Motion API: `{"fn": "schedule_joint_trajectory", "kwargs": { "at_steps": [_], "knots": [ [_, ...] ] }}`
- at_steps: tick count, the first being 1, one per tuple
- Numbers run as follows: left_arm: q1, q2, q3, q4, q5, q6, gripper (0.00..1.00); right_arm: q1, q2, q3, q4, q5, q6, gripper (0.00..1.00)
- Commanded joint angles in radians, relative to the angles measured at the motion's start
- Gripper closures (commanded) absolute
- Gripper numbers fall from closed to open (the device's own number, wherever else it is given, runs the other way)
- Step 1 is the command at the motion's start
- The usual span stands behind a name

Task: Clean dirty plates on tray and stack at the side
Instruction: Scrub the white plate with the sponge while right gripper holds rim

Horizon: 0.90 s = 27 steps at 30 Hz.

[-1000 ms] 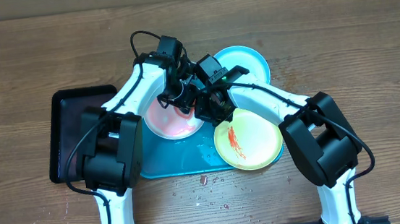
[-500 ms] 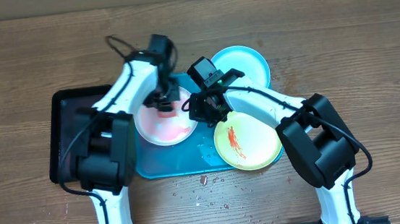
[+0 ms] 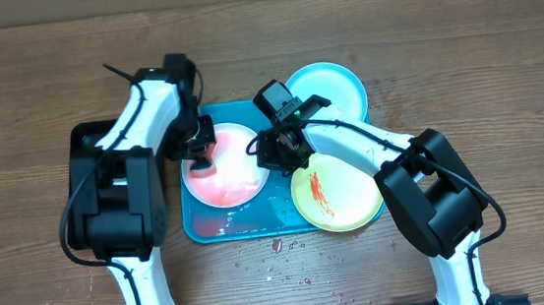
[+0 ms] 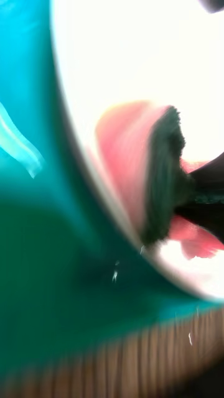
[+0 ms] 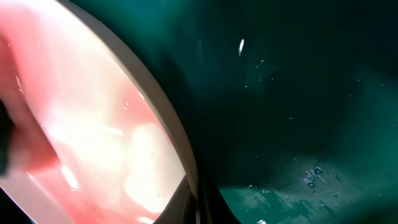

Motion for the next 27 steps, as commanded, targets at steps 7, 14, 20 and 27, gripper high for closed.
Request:
{"fn": "schedule_joint_trajectory", "kwargs": {
  "at_steps": [7,14,20,27],
  "knots": [
    [-0.026,0.063,-0.042,-0.040,0.426,0.435,0.96,-0.003,0.019,-0.007,-0.005,0.017,-0.001,0.96],
    [-0.026,0.063,-0.032,0.193,0.183,0.169,0.96,-0.003,0.019,-0.007,-0.005,0.017,-0.001,0.96],
    [-0.042,0.060,0.093,0.139,-0.237,-0.074,0.96,-0.003,0.019,-0.007,-0.005,0.018,-0.002,0.96],
    [-0.069,0.060,0.297,-0.067,-0.389,-0.181,0.96,-0.003,0.019,-0.007,-0.002,0.021,-0.021,0.96]
  ]
}}
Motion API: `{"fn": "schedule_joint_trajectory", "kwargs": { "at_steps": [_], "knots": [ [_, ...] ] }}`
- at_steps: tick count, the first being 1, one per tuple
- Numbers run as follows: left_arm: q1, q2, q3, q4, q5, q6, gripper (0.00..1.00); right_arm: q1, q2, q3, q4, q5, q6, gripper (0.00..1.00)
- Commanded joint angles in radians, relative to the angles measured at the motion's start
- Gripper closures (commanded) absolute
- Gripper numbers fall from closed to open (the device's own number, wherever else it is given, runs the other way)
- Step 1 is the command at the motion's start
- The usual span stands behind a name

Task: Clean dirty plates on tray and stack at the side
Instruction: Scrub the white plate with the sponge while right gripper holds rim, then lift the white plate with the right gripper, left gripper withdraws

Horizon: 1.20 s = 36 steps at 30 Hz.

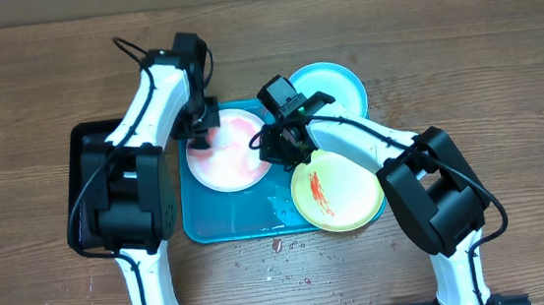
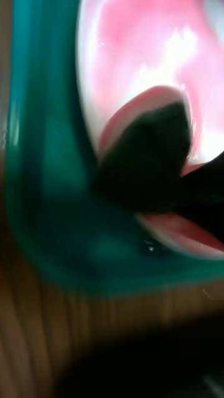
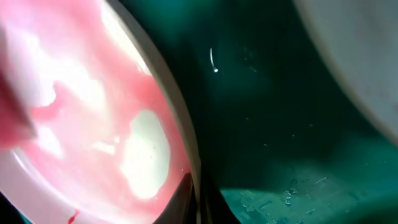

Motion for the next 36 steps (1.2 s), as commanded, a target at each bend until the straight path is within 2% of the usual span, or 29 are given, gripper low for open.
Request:
{"fn": "schedule_joint_trajectory", "kwargs": {
  "at_steps": [1,4,6,8,11,13,14,17,21,26,32,36],
  "knots": [
    [-0.008,0.011,0.122,-0.052,-0.139,-0.088,0.96,0.014,0.019,-0.008,-0.016,0.001,-0.040,0.96],
    [-0.007,0.011,0.238,-0.163,-0.070,-0.069,0.96,0.014,0.019,-0.008,-0.010,0.002,-0.047,0.92],
    [-0.007,0.011,0.320,-0.231,-0.031,-0.027,0.96,0.014,0.019,-0.008,-0.002,0.002,-0.048,0.81],
    [-0.007,0.011,0.415,-0.308,-0.004,0.022,0.96,0.014,0.019,-0.008,0.010,0.002,-0.048,0.75],
    [-0.008,0.011,0.533,-0.414,0.006,0.059,0.96,0.014,0.019,-0.009,0.027,0.001,-0.047,0.74],
    [-0.008,0.011,0.592,-0.475,0.007,0.071,0.96,0.017,0.019,-0.009,0.032,0.002,-0.047,0.74],
    [-0.008,0.011,0.613,-0.500,0.007,0.076,0.96,0.020,0.019,-0.009,0.034,0.002,-0.047,0.77],
    [-0.007,0.010,0.641,-0.532,0.013,0.094,0.96,0.031,0.019,-0.009,0.032,0.001,-0.047,0.96],
    [-0.005,-0.010,0.641,-0.532,0.036,0.119,0.96,0.040,0.009,-0.007,0.009,0.002,-0.048,0.96],
    [0.009,-0.113,0.640,-0.532,0.040,0.119,0.96,0.039,-0.095,-0.005,-0.031,0.072,-0.067,0.96],
    [0.020,-0.272,0.599,-0.531,0.074,0.076,0.96,0.090,-0.261,-0.005,-0.135,0.342,-0.074,0.96],
    [0.019,-0.356,0.494,-0.531,0.067,0.015,0.96,0.140,-0.301,-0.005,-0.198,0.528,-0.073,0.96]
  ]
}}
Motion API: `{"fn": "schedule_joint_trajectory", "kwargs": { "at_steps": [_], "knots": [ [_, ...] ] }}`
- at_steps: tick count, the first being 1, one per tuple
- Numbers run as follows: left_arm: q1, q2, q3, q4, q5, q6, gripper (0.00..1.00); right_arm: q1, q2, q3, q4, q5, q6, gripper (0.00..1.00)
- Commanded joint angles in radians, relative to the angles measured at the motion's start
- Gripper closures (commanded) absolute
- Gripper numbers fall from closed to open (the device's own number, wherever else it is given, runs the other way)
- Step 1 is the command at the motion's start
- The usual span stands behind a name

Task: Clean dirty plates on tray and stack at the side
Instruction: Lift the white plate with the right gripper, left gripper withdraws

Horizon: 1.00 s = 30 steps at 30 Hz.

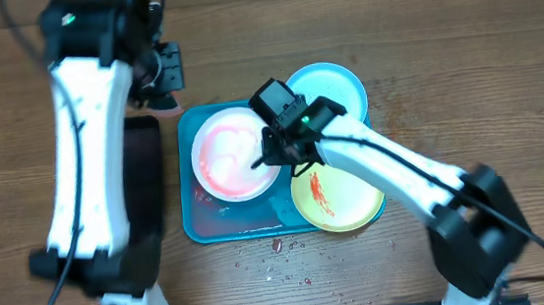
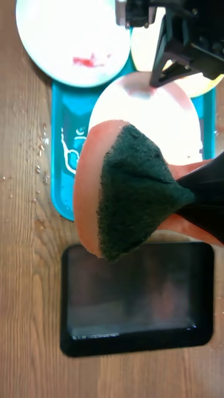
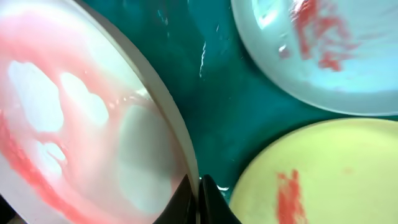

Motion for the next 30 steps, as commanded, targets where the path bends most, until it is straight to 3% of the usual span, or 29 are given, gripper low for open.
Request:
{"fn": "schedule_joint_trajectory", "kwargs": {
  "at_steps": [1,6,11,16,30],
  "knots": [
    [0.002,-0.090,-0.116,-0.002,-0.011,-0.095,0.95,0.052,-0.048,0.007,-0.036,0.251,-0.005,0.96],
    [-0.018,-0.203,-0.351,0.039,-0.127,-0.177,0.96,0.132,-0.048,0.007,-0.082,0.458,0.005,0.96],
    [-0.024,-0.344,-0.633,0.201,-0.110,-0.188,0.96,0.205,-0.048,0.008,-0.140,0.699,0.058,0.96],
    [-0.023,-0.459,-0.844,0.367,-0.073,-0.189,0.96,0.247,-0.048,0.008,-0.148,0.803,0.057,0.96],
    [0.030,-0.472,-1.035,0.585,-0.040,-0.289,0.96,0.356,-0.048,0.009,-0.151,1.264,0.056,0.96]
  ]
}}
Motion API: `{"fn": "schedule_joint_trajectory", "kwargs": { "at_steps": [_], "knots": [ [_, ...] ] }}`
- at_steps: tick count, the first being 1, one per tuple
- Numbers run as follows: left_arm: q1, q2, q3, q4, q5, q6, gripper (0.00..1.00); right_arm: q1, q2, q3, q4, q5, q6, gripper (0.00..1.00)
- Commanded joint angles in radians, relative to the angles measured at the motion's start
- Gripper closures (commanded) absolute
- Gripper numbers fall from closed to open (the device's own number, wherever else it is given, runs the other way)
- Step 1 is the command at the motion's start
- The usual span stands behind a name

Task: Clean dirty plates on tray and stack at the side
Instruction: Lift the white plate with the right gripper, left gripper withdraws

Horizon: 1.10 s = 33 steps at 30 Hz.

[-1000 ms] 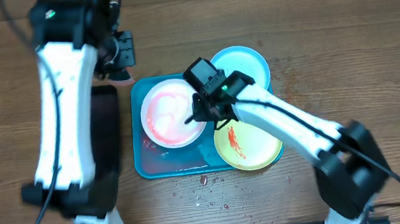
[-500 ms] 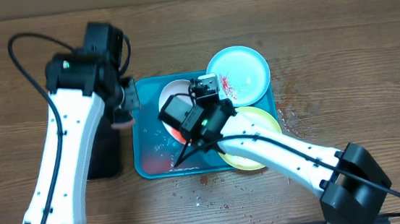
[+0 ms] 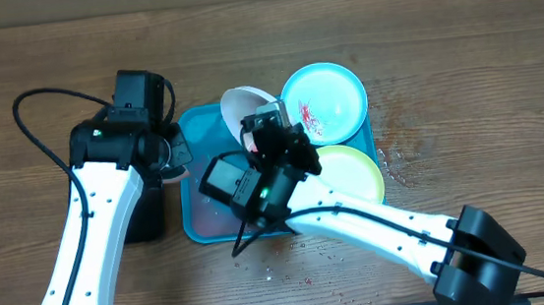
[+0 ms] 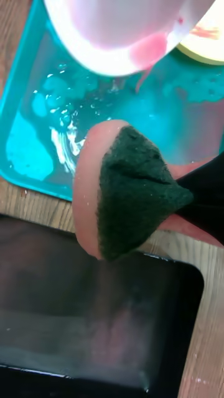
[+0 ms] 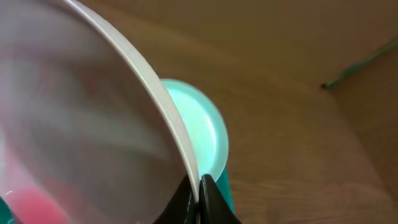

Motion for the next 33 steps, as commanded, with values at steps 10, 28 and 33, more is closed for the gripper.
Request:
{"fn": "schedule_joint_trajectory", "kwargs": {
  "at_steps": [10,28,33],
  "knots": [
    [0.012,-0.005,-0.006,0.046,0.019,-0.039,0.96,0.063,-0.004,0.009,-0.002,0.365,0.011,0.96],
    [0.012,-0.005,-0.006,0.050,0.021,-0.039,0.96,0.061,-0.004,0.009,0.004,-0.053,0.015,0.96],
    [0.012,-0.005,-0.006,0.051,0.022,-0.039,0.96,0.031,-0.004,0.009,0.037,-0.361,0.017,0.96]
  ]
}}
